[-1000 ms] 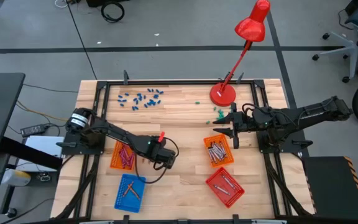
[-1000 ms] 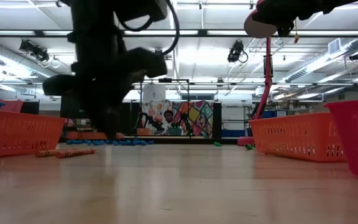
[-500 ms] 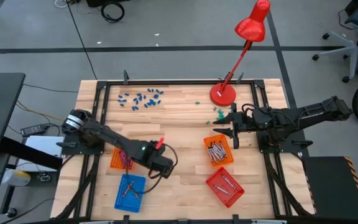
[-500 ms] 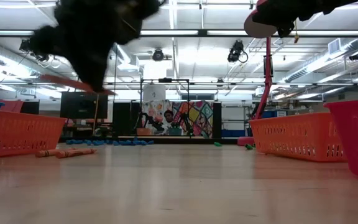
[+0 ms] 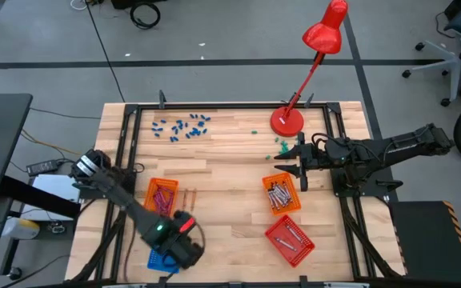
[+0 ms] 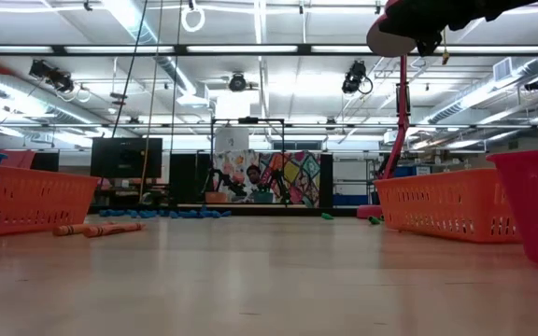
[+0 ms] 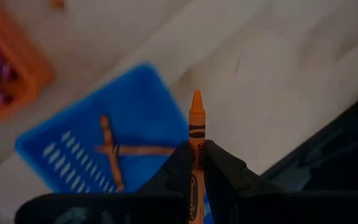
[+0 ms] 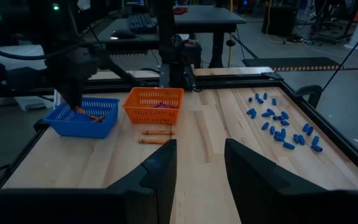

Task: Sort crayons
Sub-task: Put the orange crayon into the blue bin

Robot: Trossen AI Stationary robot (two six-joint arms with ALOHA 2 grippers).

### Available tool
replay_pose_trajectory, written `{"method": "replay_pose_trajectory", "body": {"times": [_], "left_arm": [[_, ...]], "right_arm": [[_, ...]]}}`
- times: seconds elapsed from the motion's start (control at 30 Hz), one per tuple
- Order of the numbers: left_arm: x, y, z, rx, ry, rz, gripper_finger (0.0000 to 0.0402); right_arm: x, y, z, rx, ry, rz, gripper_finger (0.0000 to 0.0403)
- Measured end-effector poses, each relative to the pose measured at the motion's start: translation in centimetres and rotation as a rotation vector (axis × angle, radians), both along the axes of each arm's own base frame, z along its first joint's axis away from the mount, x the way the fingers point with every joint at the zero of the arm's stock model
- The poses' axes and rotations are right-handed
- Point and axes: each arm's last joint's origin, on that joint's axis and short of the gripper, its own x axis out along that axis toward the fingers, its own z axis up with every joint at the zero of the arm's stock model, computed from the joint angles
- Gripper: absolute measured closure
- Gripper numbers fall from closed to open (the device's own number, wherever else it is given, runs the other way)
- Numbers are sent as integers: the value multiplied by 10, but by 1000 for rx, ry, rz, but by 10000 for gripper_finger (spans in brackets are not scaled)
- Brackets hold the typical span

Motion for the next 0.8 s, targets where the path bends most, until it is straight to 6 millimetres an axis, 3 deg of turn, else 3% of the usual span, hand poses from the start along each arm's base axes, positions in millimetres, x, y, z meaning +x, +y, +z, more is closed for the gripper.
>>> {"method": "replay_pose_trajectory", "body": {"times": [0.2, 0.37, 0.5, 0.8], "left_arm": [[-27, -21, -10, 7, 32, 34, 363], [-39, -22, -26, 32, 71, 138, 363], [-43, -18, -35, 38, 109, 195, 352], [-32, -10, -37, 19, 105, 185, 280]], "right_arm": [[0, 0, 1, 5, -8, -1, 264], [0, 0, 1, 9, -10, -1, 264], [0, 0, 1, 9, -10, -1, 264], [0, 0, 1, 9, -10, -2, 264]]}}
